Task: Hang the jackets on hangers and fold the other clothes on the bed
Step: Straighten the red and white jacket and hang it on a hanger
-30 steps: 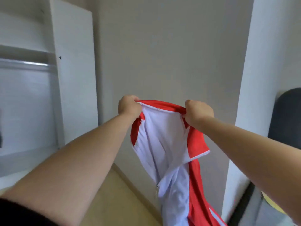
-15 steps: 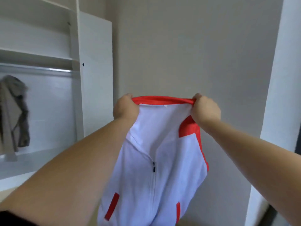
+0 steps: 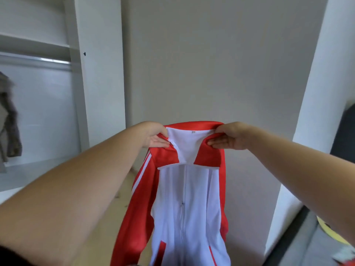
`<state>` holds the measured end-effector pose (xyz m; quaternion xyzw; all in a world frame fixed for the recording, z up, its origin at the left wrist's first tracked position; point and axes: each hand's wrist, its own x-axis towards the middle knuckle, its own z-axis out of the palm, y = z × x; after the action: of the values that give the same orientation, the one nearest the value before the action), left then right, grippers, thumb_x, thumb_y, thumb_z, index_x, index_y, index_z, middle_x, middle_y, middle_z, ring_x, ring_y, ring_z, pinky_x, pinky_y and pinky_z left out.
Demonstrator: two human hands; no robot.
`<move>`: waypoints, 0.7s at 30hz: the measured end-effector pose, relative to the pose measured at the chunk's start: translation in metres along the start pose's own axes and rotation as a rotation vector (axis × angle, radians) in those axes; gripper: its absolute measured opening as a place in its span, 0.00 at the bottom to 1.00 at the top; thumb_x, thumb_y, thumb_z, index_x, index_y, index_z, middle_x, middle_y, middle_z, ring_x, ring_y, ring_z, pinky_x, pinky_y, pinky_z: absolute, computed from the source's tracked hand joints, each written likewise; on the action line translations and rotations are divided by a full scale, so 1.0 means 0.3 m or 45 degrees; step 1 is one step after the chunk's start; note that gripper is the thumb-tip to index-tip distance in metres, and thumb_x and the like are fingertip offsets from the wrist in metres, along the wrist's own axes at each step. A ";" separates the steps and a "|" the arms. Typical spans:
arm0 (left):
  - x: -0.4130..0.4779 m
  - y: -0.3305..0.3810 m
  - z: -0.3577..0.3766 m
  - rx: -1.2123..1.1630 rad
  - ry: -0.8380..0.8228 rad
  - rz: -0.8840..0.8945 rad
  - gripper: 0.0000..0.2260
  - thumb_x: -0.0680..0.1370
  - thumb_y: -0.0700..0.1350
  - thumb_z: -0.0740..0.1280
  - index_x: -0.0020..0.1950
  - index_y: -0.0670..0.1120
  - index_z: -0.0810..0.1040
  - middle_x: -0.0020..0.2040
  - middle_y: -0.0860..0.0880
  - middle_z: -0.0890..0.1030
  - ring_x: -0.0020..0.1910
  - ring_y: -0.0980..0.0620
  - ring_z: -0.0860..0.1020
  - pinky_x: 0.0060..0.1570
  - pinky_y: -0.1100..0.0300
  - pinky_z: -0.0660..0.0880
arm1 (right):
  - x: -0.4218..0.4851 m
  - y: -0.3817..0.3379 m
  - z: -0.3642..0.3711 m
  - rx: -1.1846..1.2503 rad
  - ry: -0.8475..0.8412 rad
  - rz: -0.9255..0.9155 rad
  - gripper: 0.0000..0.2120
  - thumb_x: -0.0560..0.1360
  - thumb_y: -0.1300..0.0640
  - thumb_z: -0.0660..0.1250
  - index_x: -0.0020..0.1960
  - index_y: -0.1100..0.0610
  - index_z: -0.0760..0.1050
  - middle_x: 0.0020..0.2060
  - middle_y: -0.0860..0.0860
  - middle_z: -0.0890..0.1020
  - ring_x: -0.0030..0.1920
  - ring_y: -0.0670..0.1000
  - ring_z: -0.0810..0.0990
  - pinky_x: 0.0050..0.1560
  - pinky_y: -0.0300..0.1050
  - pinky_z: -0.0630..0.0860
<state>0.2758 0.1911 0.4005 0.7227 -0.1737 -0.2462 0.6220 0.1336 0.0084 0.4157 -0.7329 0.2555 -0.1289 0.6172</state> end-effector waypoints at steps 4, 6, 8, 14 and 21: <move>0.011 -0.058 -0.026 0.188 -0.022 0.154 0.07 0.73 0.24 0.62 0.44 0.34 0.73 0.46 0.36 0.80 0.43 0.46 0.80 0.50 0.57 0.79 | 0.003 0.043 -0.049 -0.089 -0.089 -0.067 0.07 0.75 0.72 0.63 0.51 0.67 0.76 0.40 0.58 0.81 0.37 0.49 0.82 0.50 0.45 0.80; 0.011 -0.090 -0.019 0.611 0.095 0.286 0.06 0.71 0.27 0.69 0.45 0.35 0.78 0.45 0.37 0.82 0.41 0.46 0.81 0.47 0.57 0.80 | 0.000 0.072 -0.048 -0.616 0.119 -0.164 0.04 0.75 0.72 0.65 0.48 0.67 0.76 0.34 0.59 0.82 0.29 0.49 0.81 0.38 0.42 0.81; -0.002 -0.099 -0.004 1.152 0.175 0.356 0.02 0.73 0.36 0.72 0.42 0.39 0.80 0.42 0.41 0.85 0.39 0.45 0.82 0.43 0.57 0.79 | -0.005 0.086 -0.042 -1.329 0.354 -0.296 0.04 0.75 0.64 0.66 0.42 0.61 0.77 0.36 0.58 0.84 0.35 0.53 0.84 0.40 0.42 0.81; -0.006 0.042 0.017 1.250 0.925 1.145 0.08 0.75 0.45 0.68 0.51 0.43 0.81 0.53 0.40 0.76 0.56 0.40 0.72 0.52 0.53 0.69 | 0.015 0.001 -0.072 -0.847 1.148 -1.070 0.11 0.74 0.56 0.68 0.43 0.65 0.78 0.47 0.62 0.76 0.46 0.57 0.75 0.45 0.47 0.68; 0.065 -0.149 0.027 1.113 0.410 0.737 0.08 0.77 0.38 0.64 0.55 0.41 0.77 0.54 0.41 0.80 0.55 0.41 0.77 0.50 0.55 0.72 | 0.070 0.153 -0.109 -1.099 0.582 -0.472 0.09 0.77 0.60 0.63 0.53 0.63 0.80 0.51 0.63 0.82 0.53 0.61 0.79 0.45 0.43 0.70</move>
<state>0.2845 0.1811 0.3529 0.8652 -0.3540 0.1440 0.3247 0.1248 -0.0352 0.3751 -0.9067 0.2796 -0.2755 0.1543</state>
